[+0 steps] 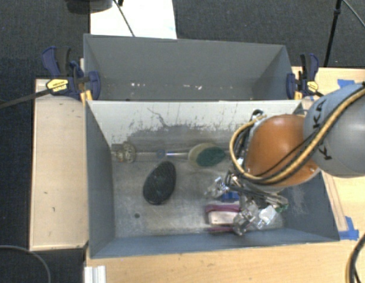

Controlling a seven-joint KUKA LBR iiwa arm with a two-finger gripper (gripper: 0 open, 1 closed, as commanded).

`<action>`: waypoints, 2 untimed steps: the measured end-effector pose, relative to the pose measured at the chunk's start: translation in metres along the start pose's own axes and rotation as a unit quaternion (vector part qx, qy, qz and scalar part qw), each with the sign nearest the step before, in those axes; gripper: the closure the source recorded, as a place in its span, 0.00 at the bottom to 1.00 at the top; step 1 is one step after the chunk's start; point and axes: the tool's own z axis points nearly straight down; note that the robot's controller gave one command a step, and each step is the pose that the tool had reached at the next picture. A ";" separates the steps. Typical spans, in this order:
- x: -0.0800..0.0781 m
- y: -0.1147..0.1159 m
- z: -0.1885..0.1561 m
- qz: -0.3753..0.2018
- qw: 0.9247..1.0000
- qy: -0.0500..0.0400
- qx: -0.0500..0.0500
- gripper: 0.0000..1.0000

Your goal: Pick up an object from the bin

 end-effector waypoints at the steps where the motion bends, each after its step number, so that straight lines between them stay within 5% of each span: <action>1: -0.001 0.001 0.002 0.000 1.000 -0.002 0.000 1.00; 2: -0.005 -0.005 -0.110 -0.240 0.971 0.001 -0.002 1.00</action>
Offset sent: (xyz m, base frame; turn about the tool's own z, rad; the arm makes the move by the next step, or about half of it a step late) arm 0.0000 0.0000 0.0000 0.0000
